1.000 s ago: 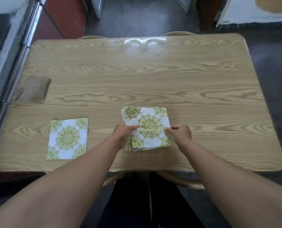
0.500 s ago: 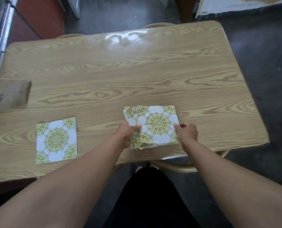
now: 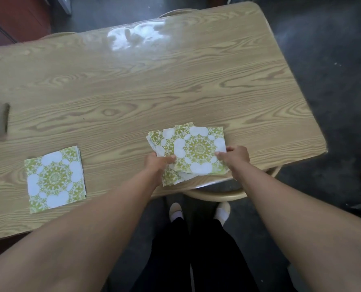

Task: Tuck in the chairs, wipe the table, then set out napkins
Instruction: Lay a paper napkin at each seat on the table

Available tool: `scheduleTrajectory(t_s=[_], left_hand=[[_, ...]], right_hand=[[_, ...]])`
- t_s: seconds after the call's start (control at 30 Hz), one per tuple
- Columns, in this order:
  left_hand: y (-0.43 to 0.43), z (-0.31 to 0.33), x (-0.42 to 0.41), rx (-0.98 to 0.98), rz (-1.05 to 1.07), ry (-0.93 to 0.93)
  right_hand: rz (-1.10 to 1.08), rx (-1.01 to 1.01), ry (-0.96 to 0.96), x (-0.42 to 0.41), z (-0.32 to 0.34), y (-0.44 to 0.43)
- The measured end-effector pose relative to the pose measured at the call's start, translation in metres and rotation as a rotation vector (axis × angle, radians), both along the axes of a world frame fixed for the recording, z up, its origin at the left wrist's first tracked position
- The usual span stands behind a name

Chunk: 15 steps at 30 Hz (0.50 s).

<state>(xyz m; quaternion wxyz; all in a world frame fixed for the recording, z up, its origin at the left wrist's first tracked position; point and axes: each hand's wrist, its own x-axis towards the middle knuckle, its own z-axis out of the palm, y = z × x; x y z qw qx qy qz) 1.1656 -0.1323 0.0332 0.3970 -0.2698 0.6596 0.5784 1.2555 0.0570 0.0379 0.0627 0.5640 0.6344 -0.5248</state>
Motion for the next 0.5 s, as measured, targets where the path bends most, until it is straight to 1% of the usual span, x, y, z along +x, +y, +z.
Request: scheduleTrajectory(t_s=[0.1, 0.3, 0.4, 0.5], left_hand=[[0.001, -0.003, 0.000, -0.087, 0.057, 0.072], [0.004, -0.006, 0.003, -0.236, 0.174, 0.208], [0.011, -0.008, 0.007, -0.271, 0.212, 0.215], [0.026, -0.008, 0.014, -0.266, 0.241, 0.200]], right_hand=[[-0.018, 0.100, -0.010, 0.001, -0.003, 0.010], [-0.026, 0.170, -0.015, 0.006, -0.015, 0.033], [-0.002, 0.181, -0.009, 0.012, -0.018, 0.046], [0.069, 0.176, -0.018, 0.020, -0.018, 0.060]])
